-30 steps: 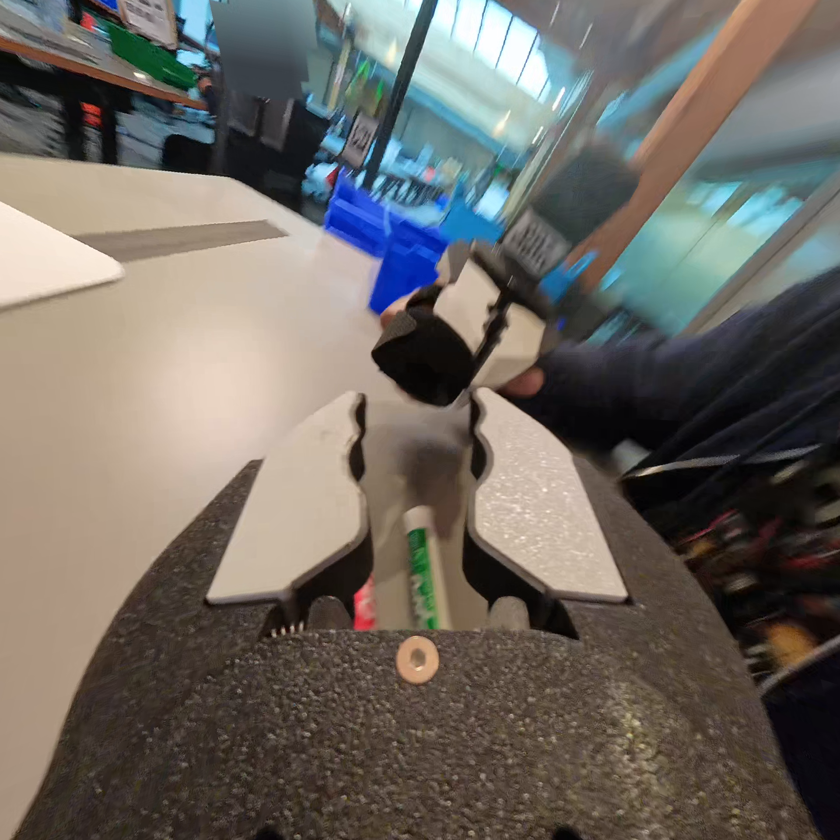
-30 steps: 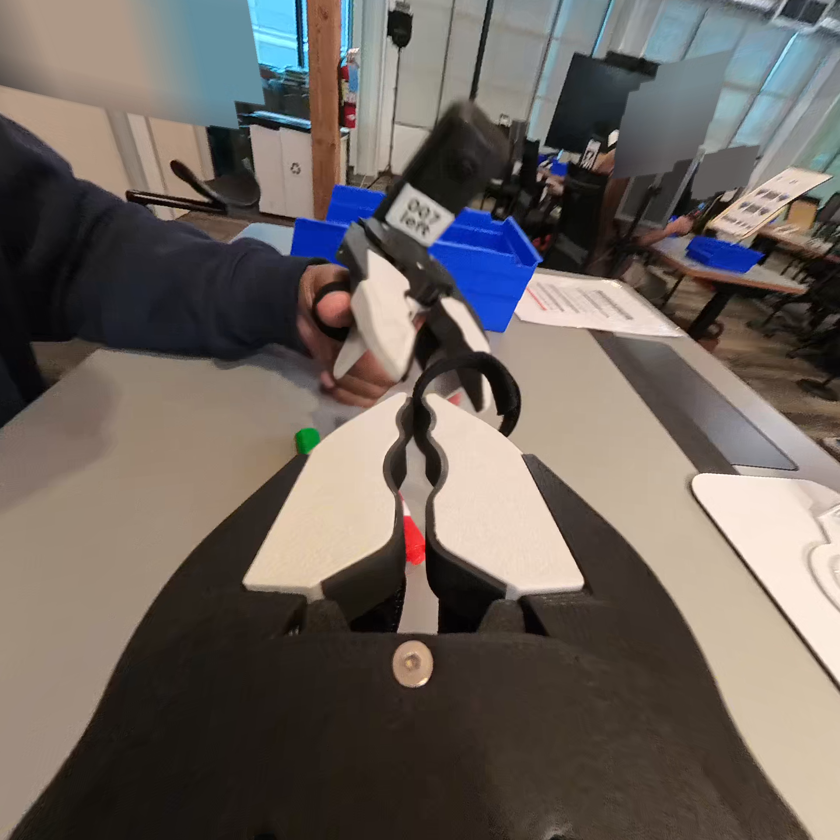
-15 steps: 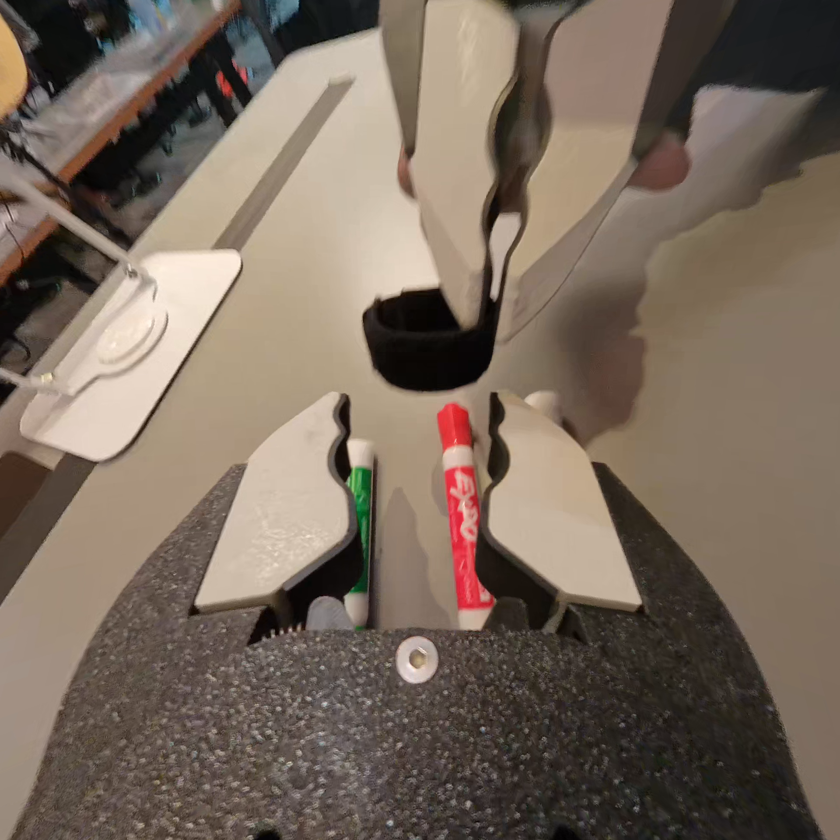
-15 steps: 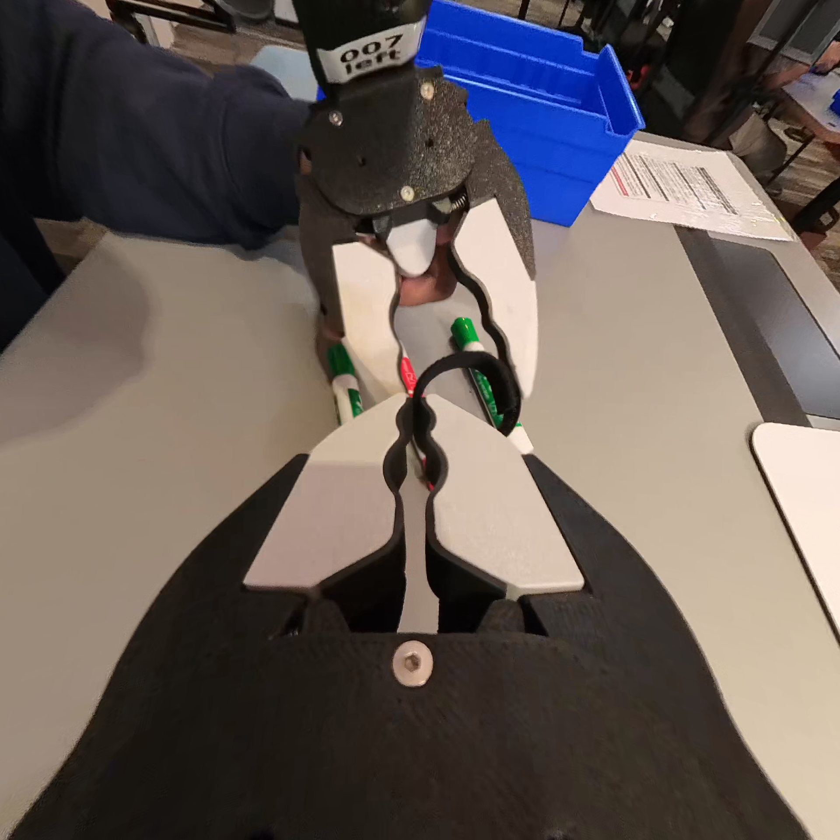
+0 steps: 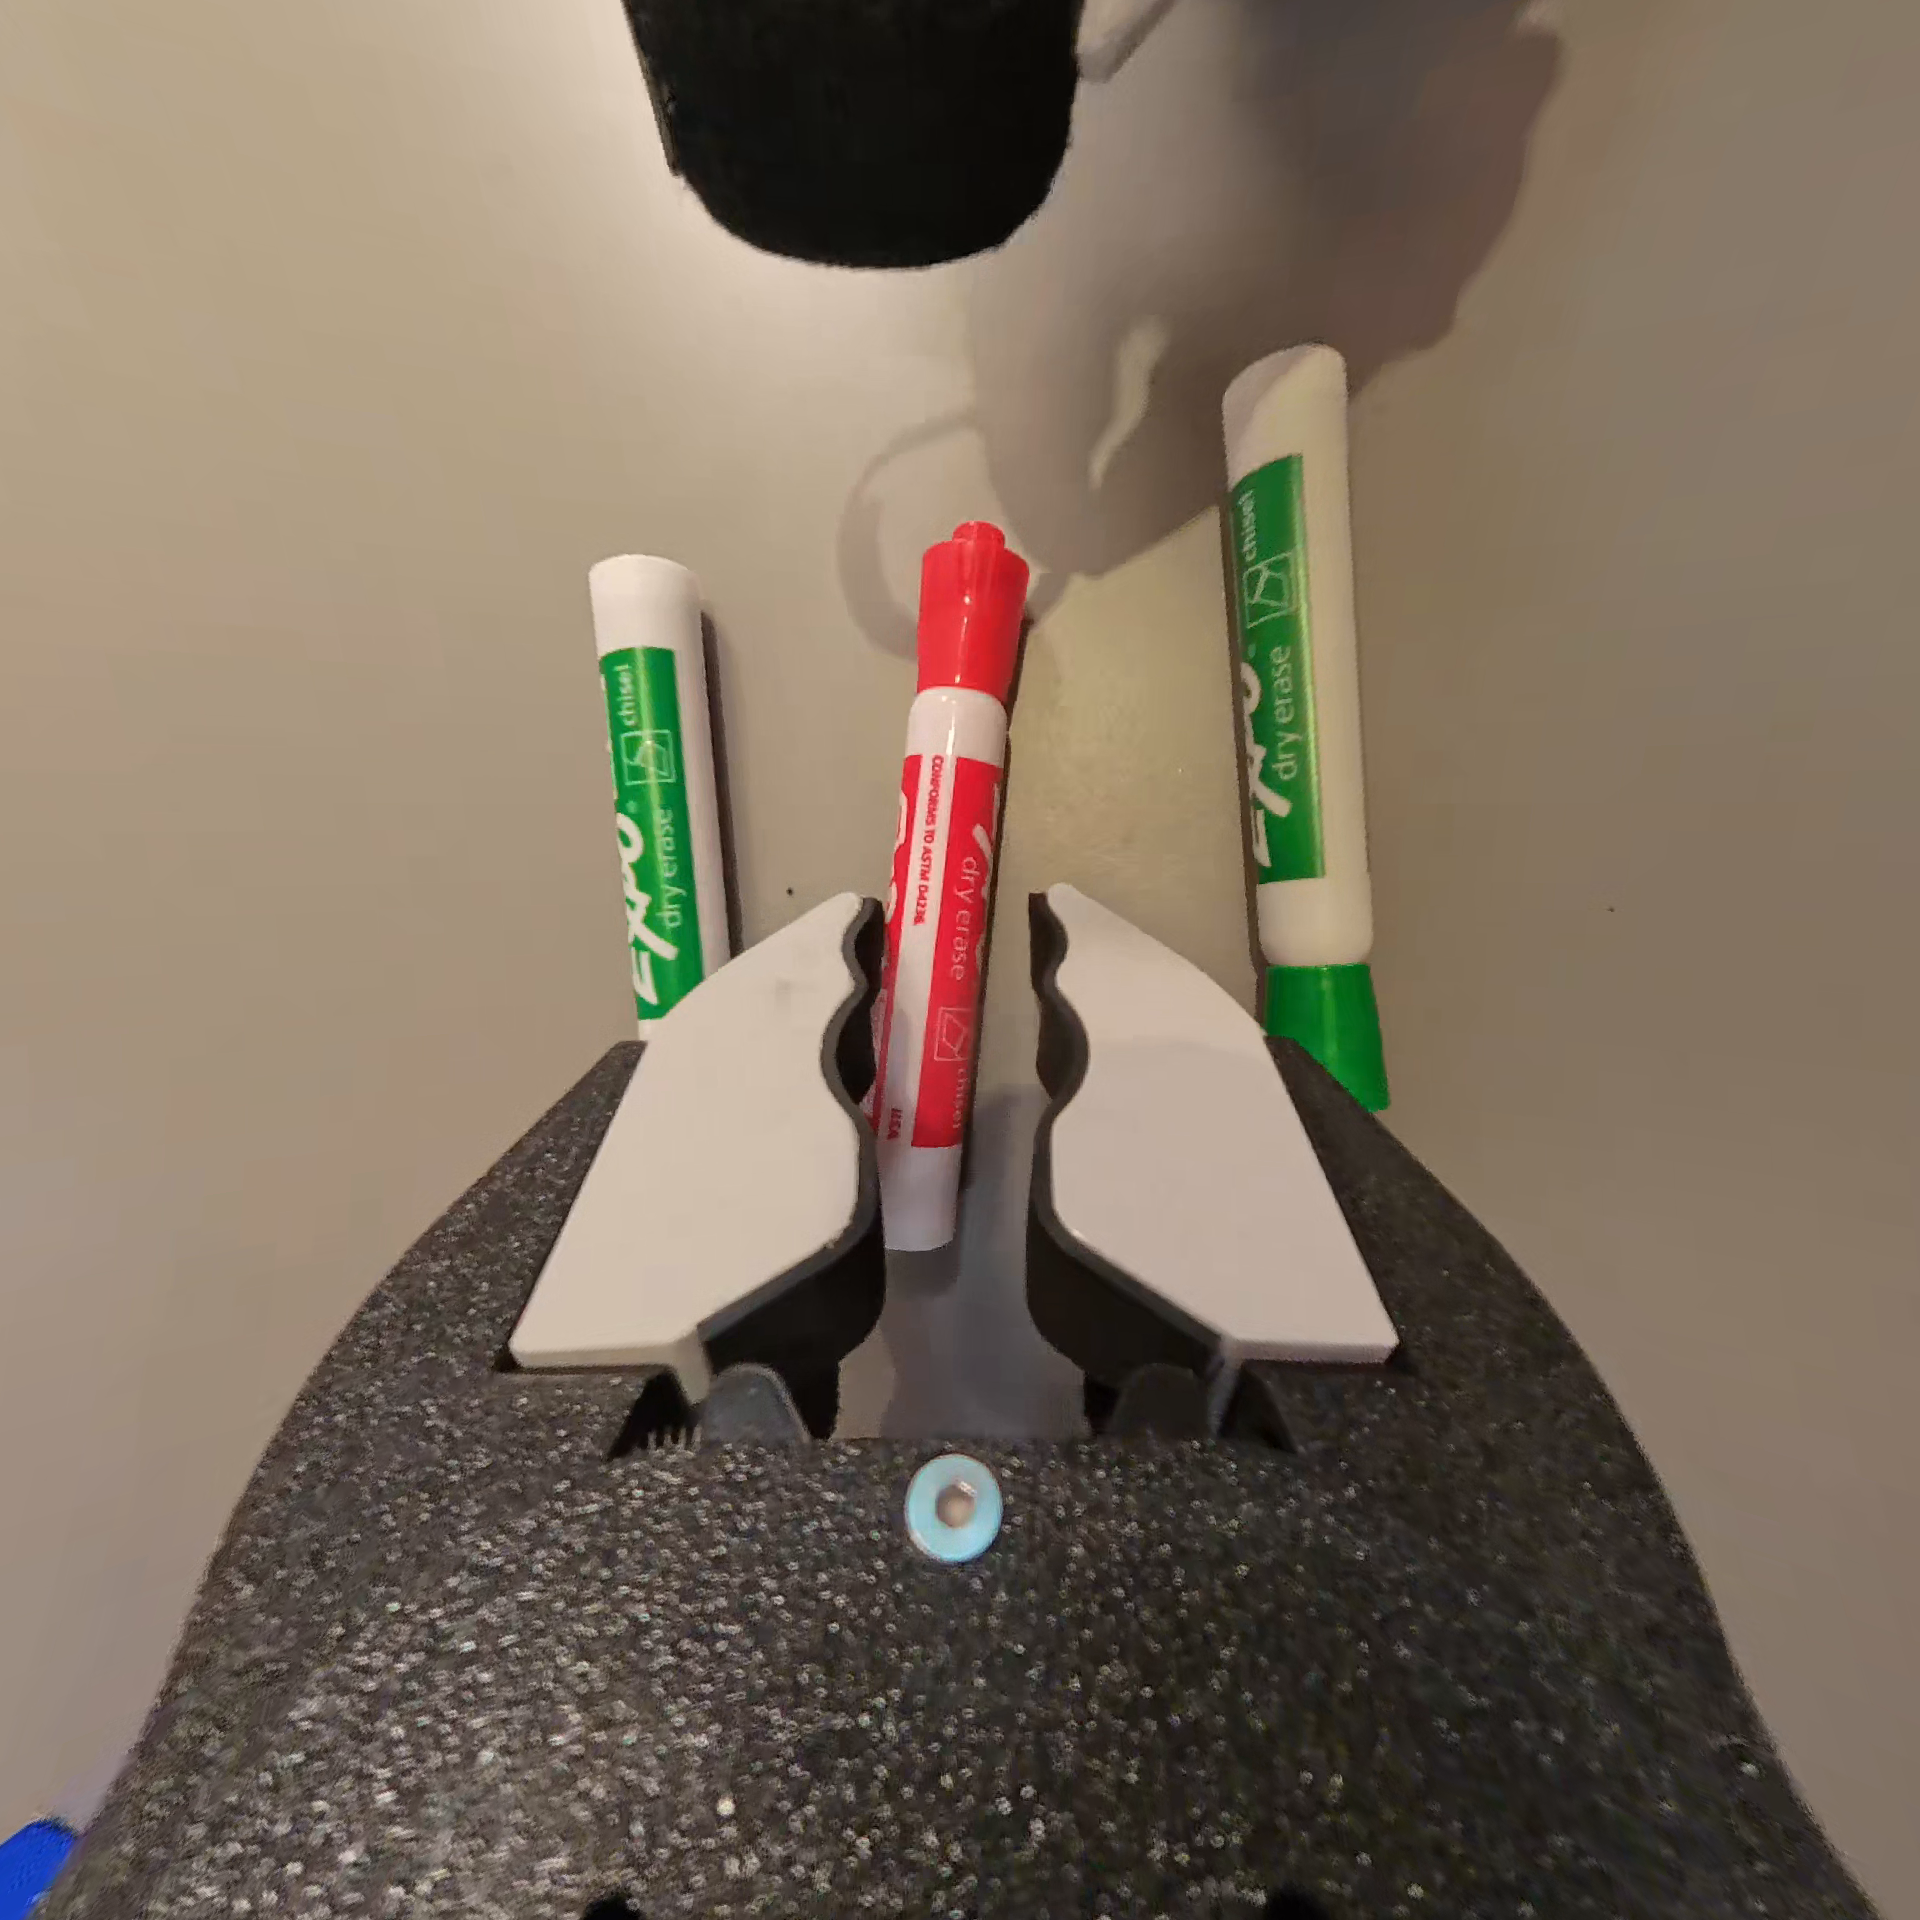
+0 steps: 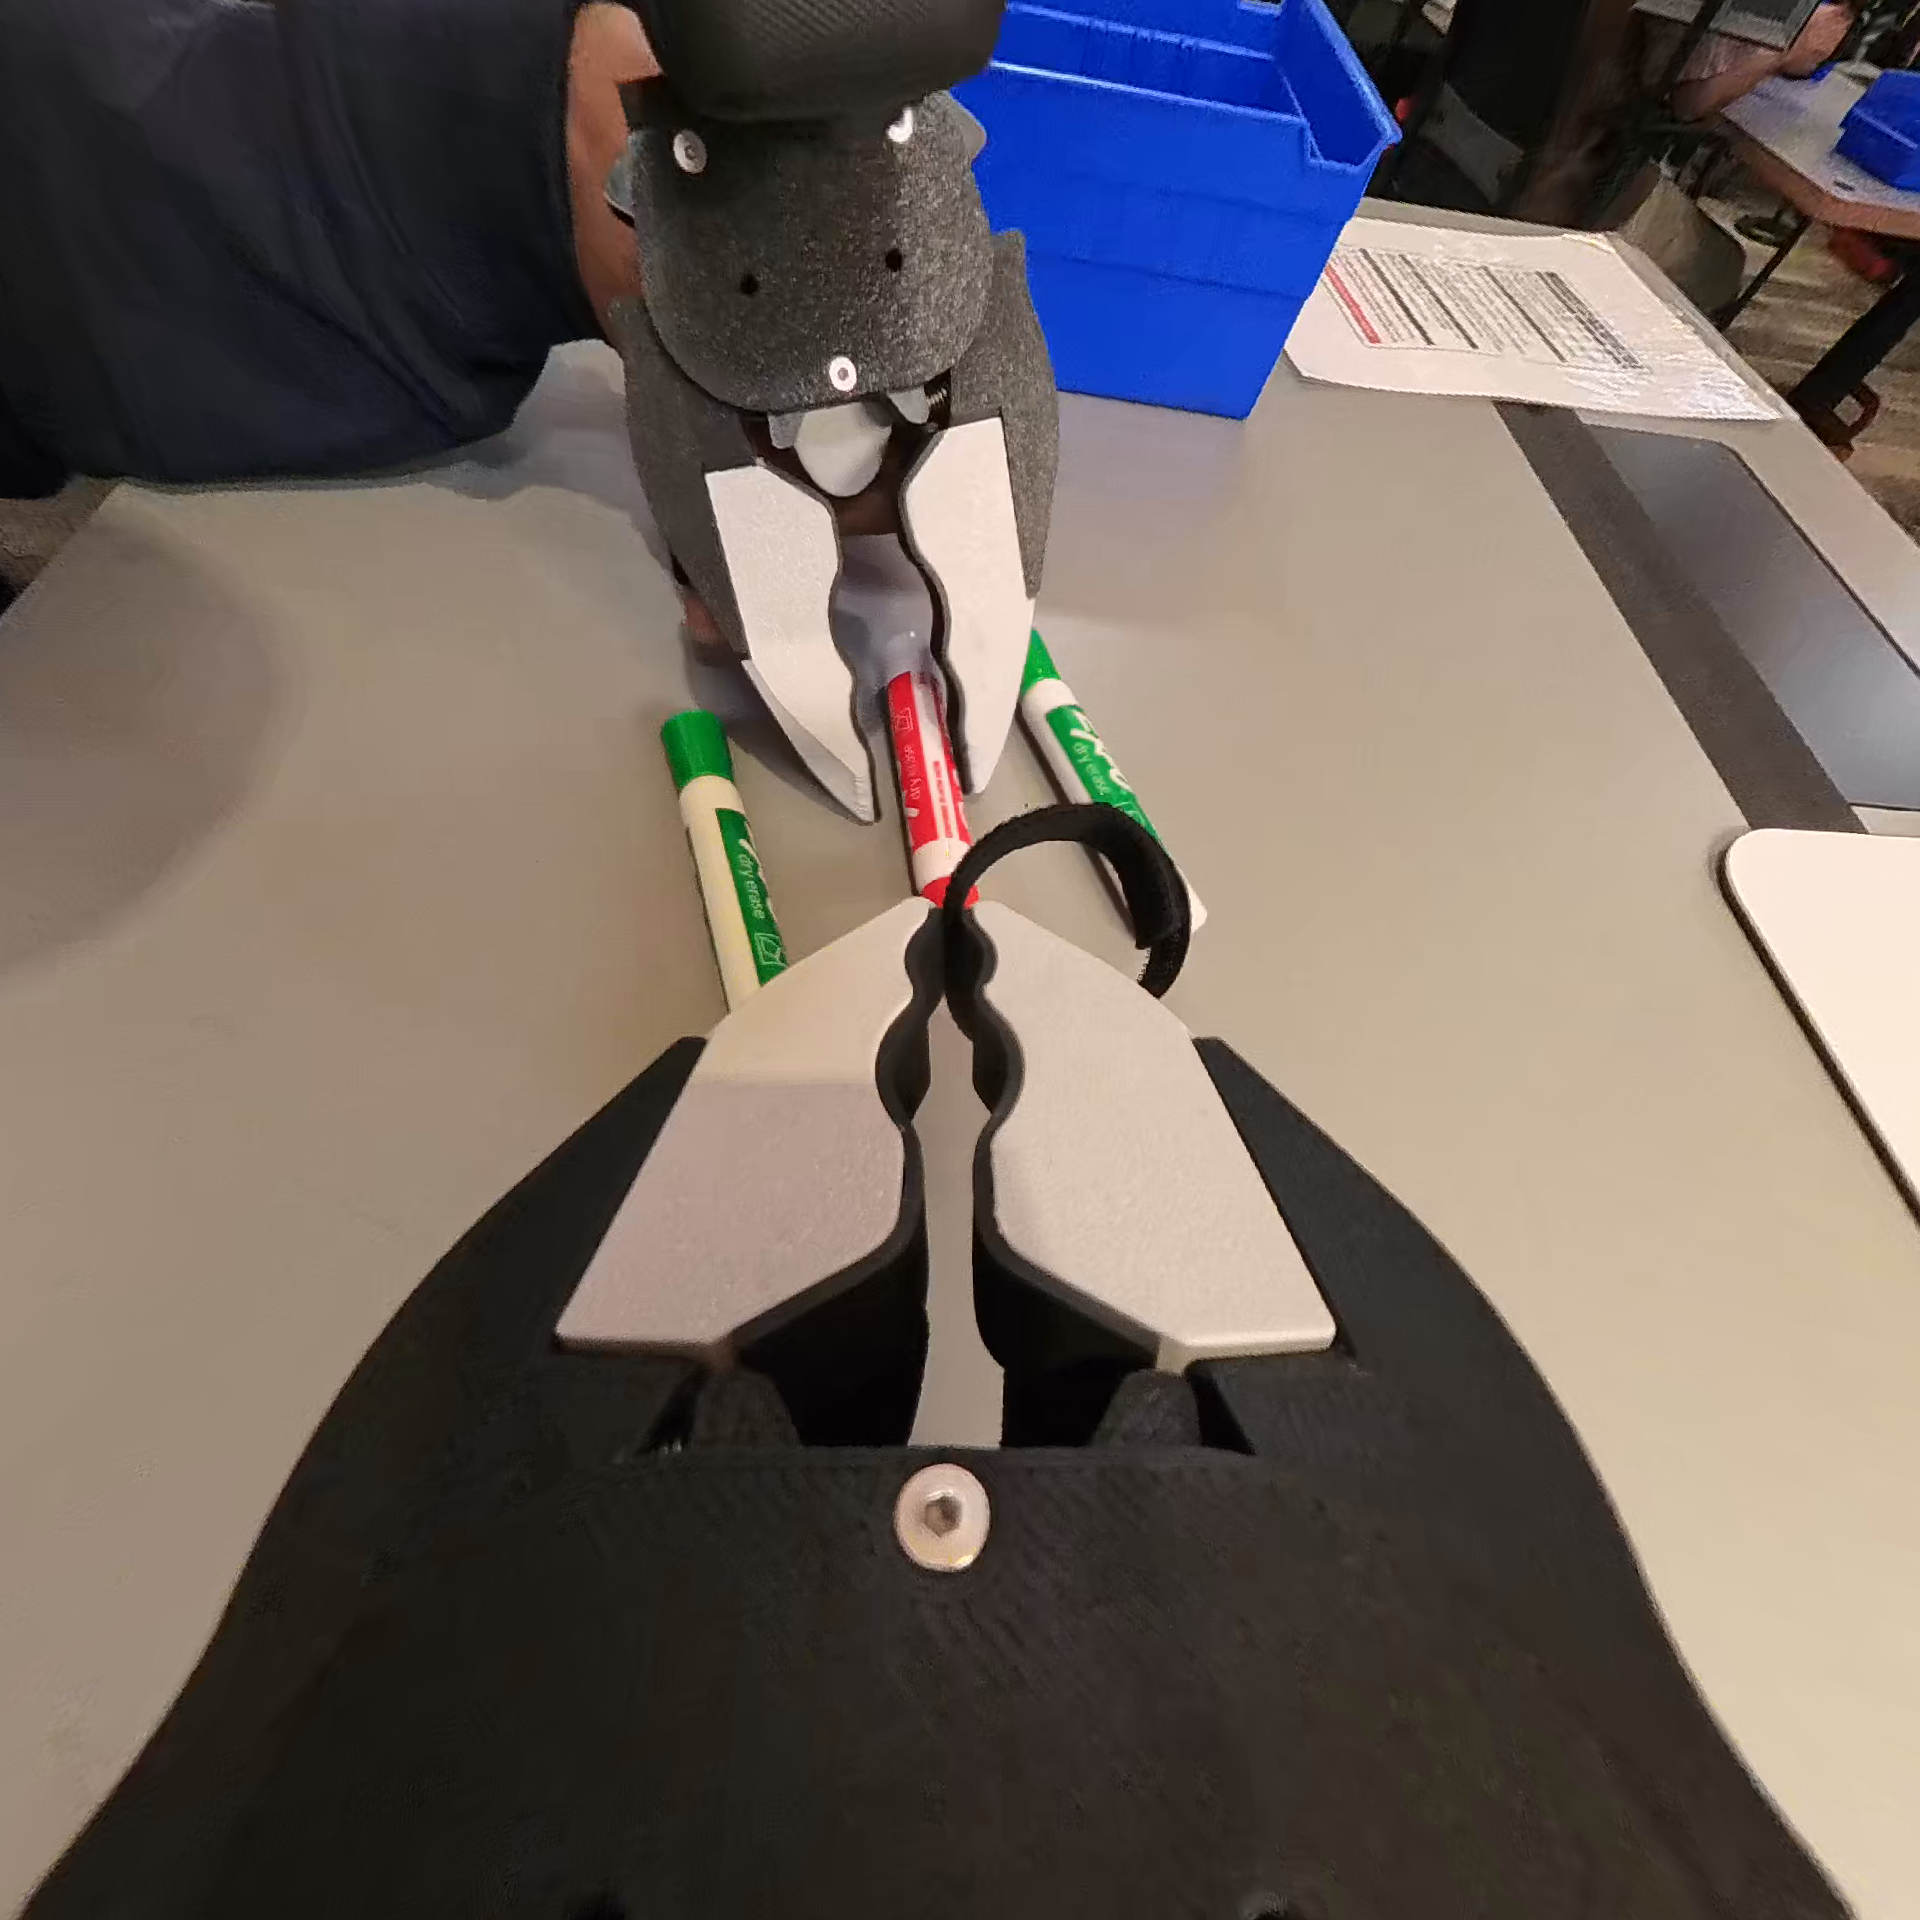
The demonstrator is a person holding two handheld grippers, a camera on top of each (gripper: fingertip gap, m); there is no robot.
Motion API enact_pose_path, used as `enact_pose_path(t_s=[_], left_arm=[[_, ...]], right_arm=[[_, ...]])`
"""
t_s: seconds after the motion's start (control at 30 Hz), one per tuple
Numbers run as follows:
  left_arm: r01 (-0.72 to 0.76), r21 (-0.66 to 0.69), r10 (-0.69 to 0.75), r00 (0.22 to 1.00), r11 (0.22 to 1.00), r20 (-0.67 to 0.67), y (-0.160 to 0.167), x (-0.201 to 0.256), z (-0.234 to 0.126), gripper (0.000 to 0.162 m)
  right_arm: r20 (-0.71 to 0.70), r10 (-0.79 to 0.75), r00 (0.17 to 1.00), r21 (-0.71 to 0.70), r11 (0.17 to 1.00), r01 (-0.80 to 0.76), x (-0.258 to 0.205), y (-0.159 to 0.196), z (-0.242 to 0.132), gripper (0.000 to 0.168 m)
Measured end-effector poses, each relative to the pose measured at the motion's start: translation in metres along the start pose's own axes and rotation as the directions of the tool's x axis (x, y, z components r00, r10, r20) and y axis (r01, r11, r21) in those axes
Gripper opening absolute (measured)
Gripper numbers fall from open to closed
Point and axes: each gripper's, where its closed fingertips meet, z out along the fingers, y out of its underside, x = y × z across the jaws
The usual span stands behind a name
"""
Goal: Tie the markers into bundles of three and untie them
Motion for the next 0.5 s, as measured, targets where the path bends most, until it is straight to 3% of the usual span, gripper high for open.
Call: enact_pose_path(t_s=[0.07, 0.3, 0.5], left_arm=[[0.009, -0.002, -0.009, 1.0, 1.0, -0.015, -0.001, 0.003, 0.001, 0.019], [0.133, 0.057, -0.127, 0.987, 0.989, -0.101, -0.017, 0.012, 0.01, 0.018], [0.297, 0.193, -0.259, 0.945, 0.935, -0.198, -0.041, 0.01, 0.003, 0.018]], right_arm=[[0.007, 0.01, 1.0, 0.016, 1.0, -0.01, -0.001, 0.0, 0.0, 0.001], [0.047, 0.056, 0.997, 0.086, 0.995, -0.06, -0.005, -0.005, -0.002, 0.001], [0.061, 0.138, 0.989, 0.164, 0.976, -0.146, 0.001, -0.009, -0.014, 0.001]])
